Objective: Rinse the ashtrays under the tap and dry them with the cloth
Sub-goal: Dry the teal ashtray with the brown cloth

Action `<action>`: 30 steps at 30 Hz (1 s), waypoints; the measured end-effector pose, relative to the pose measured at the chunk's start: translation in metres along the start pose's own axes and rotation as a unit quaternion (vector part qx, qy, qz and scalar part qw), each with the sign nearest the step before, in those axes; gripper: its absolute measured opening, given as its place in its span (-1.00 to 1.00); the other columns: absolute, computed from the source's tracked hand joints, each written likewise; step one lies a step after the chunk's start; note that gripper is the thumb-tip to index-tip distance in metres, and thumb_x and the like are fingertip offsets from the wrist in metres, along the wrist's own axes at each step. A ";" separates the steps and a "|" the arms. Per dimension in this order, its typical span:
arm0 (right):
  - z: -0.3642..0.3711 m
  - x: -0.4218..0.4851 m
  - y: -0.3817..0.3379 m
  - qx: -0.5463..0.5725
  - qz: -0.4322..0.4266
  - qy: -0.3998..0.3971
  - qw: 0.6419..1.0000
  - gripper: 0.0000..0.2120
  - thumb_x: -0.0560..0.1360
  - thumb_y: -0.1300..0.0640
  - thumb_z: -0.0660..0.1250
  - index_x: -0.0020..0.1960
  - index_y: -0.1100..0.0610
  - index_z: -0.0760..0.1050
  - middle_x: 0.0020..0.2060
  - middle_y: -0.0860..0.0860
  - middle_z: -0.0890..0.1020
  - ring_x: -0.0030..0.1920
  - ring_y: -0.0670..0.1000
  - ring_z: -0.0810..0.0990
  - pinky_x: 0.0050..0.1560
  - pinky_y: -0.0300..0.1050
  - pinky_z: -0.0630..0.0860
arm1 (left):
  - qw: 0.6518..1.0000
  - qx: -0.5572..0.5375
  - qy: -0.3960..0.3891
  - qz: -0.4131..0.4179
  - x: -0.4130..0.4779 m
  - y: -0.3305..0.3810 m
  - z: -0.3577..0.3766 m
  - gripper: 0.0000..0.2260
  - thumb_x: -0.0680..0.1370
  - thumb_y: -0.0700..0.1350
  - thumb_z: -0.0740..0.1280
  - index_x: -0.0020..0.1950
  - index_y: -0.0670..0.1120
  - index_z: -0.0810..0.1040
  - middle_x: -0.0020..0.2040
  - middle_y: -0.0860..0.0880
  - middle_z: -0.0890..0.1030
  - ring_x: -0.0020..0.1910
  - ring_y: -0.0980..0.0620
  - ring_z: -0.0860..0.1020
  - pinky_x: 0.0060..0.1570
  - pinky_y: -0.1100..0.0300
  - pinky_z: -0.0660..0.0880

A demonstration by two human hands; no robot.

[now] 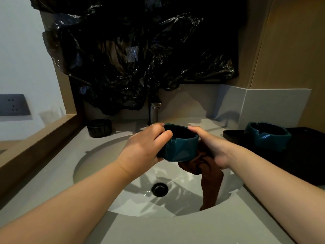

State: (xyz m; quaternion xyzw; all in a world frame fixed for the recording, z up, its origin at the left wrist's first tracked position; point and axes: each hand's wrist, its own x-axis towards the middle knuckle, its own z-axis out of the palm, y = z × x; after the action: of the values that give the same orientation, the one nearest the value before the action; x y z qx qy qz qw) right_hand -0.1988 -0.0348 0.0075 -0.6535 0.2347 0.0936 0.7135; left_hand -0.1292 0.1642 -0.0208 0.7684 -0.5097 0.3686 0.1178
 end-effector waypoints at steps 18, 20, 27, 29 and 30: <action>-0.011 -0.008 -0.003 -0.199 -0.096 0.015 0.975 -0.70 0.48 -0.07 0.31 0.08 0.13 0.52 -0.01 0.19 0.65 -0.05 0.16 0.64 -0.01 -0.03 0.59 | 0.557 -0.668 -0.190 -0.455 0.000 0.004 0.009 -0.47 0.41 0.30 0.26 0.28 0.05 0.50 0.20 -0.15 0.61 0.16 -0.22 0.59 0.14 -0.21 0.53; -0.011 -0.008 -0.003 -0.222 -0.111 -0.013 0.969 -0.78 0.51 -0.01 0.28 0.03 0.13 0.53 -0.08 0.16 0.66 -0.10 0.12 0.64 -0.03 -0.05 0.57 | 0.555 -0.679 -0.201 -0.437 -0.001 0.004 0.006 -0.47 0.38 0.27 0.29 0.27 0.06 0.51 0.17 -0.13 0.64 0.12 -0.18 0.62 0.07 -0.16 0.56; -0.015 -0.014 -0.006 -0.322 -0.146 -0.089 0.931 -0.52 0.25 -0.08 0.37 0.03 0.22 0.54 -0.09 0.18 0.63 -0.10 0.12 0.62 0.02 0.03 0.54 | 0.580 -0.653 -0.247 -0.420 0.000 0.009 -0.003 -0.55 0.37 0.22 0.27 0.17 0.04 0.55 0.12 -0.13 0.65 0.12 -0.17 0.61 0.09 -0.07 0.57; -0.016 -0.012 -0.006 -0.348 -0.143 -0.102 0.921 -0.42 0.21 -0.13 0.37 0.04 0.28 0.54 -0.12 0.17 0.64 -0.14 0.10 0.62 -0.07 -0.03 0.55 | 0.577 -0.652 -0.263 -0.416 0.001 0.010 -0.005 -0.60 0.38 0.18 0.28 0.14 0.04 0.56 0.02 -0.07 0.69 0.06 -0.13 0.64 0.05 -0.05 0.58; -0.015 -0.013 -0.006 -0.355 -0.144 -0.113 0.917 -0.50 0.24 -0.13 0.39 -0.01 0.25 0.57 -0.16 0.13 0.64 -0.18 0.08 0.62 -0.14 -0.09 0.56 | 0.576 -0.650 -0.269 -0.418 0.001 0.011 -0.006 -0.63 0.39 0.16 0.28 0.12 0.03 0.56 -0.02 -0.05 0.70 0.02 -0.10 0.65 0.03 -0.04 0.59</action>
State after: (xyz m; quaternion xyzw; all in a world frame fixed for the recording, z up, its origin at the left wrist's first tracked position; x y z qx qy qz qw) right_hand -0.2112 -0.0481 0.0180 -0.8755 0.0076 0.1403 0.4624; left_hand -0.1415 0.1620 -0.0184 0.6778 -0.2435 -0.3749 0.5837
